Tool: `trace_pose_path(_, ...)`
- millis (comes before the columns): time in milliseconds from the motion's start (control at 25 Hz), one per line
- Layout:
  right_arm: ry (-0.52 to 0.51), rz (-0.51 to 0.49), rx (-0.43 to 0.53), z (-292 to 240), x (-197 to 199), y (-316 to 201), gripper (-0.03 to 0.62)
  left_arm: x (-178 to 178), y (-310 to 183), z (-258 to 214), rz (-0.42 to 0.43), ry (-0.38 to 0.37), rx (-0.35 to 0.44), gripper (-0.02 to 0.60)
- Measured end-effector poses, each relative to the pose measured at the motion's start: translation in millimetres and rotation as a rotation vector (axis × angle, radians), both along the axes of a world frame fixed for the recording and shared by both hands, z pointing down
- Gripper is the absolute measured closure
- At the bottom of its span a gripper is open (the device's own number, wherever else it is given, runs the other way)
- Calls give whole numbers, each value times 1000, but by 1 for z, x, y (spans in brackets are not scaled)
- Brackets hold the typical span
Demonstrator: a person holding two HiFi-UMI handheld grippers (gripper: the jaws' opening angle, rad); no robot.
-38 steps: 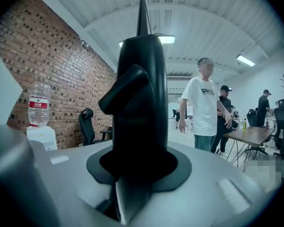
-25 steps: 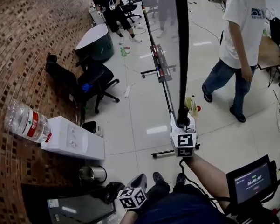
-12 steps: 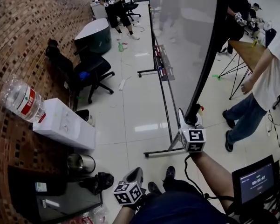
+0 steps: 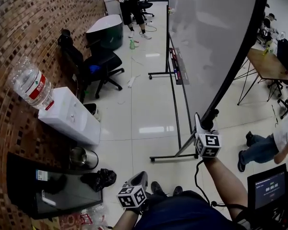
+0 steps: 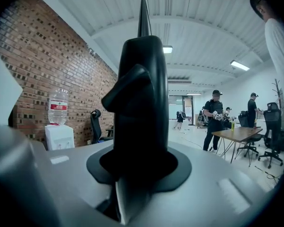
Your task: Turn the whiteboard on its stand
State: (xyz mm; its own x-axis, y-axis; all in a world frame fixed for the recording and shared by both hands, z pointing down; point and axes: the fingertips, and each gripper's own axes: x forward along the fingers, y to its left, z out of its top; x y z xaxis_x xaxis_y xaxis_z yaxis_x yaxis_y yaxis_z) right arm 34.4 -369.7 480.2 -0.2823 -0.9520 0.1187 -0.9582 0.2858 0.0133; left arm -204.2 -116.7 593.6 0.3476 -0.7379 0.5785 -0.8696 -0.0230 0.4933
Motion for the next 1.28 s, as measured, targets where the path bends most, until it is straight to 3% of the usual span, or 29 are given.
trace_pose_path(160, -6, 10, -2, 5, -3, 17, 456, 4, 13, -4, -13, -46, 0, 575)
trace_pose_path(440, -6, 11, 19, -8, -6, 52, 453, 53, 59, -3, 27, -85, -36, 575)
trace_pose_path(600, -5, 16, 22, -9, 2, 67, 454, 55, 77, -4, -4, -92, -47, 575)
trace_pose_path(760, -17, -7, 17, -6, 2, 84, 453, 56, 83, -5, -9, -76, -44, 575)
trace_pose_path(1000, -13, 11, 22, -4, 18, 108, 454, 54, 82, -15, 33, -41, 23, 575)
trace_pose_path(1280, -19, 0, 34, -7, 27, 133, 454, 40, 114, 19, 51, 20, -44, 575)
